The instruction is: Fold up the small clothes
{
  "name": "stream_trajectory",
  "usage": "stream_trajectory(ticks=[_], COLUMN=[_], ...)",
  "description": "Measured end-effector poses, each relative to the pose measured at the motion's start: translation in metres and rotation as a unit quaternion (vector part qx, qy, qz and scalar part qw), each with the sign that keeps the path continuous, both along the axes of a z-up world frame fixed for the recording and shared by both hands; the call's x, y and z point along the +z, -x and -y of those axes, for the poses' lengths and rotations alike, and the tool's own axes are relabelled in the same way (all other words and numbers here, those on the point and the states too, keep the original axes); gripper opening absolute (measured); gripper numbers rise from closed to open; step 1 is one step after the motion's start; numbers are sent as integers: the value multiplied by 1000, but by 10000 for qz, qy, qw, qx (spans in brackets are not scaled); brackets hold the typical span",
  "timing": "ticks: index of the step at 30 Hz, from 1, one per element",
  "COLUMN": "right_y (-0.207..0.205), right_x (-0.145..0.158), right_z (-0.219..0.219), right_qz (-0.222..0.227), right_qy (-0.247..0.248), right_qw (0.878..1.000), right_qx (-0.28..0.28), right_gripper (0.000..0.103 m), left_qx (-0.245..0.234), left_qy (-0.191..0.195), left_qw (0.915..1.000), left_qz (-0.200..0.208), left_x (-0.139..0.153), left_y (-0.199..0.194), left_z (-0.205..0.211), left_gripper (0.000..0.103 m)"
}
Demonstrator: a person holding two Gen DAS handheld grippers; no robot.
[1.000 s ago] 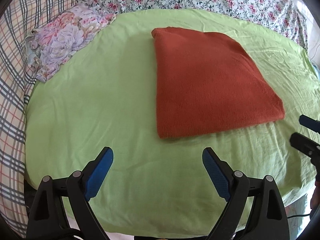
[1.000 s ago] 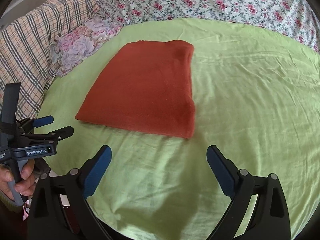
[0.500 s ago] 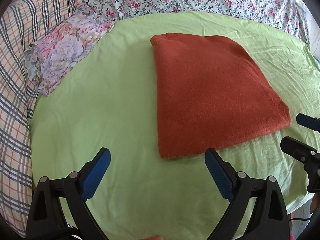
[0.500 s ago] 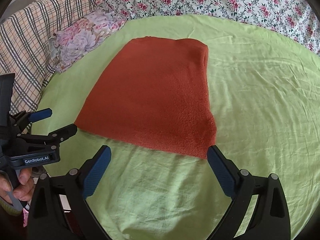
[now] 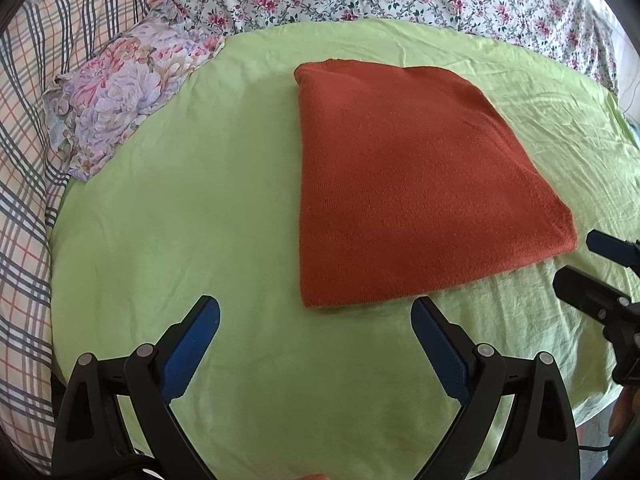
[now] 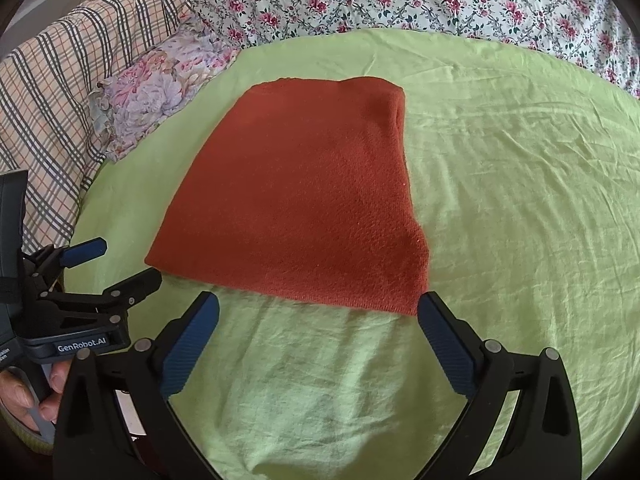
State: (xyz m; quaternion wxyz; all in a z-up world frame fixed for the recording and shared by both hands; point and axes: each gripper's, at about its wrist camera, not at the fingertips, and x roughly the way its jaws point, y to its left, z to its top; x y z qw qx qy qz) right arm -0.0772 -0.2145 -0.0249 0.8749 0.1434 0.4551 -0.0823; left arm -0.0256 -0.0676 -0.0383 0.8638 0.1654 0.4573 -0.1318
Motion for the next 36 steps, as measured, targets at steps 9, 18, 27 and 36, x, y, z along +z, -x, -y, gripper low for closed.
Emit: stream_trajectory(ticks=[9, 18, 27, 36], right_y=[0, -6, -10, -7], right_x=[-4, 2, 3, 8], right_z=[-1, 1, 4, 3], right_qz=[-34, 31, 50, 103], right_qy=[-30, 90, 45, 43], right_qw=[10000, 9999, 10000, 9999], right_qx=[25, 61, 52, 27], right_gripper=[100, 100, 100, 100], left_qx=[61, -51, -70, -89], left_qy=[30, 4, -13, -15], left_qw=[10000, 9999, 9999, 9999], left_qz=[6, 112, 118, 148], left_x=[0, 5, 6, 7], left_y=[0, -1, -2, -4], left_z=[-4, 2, 3, 3], left_gripper=[97, 98, 98, 98])
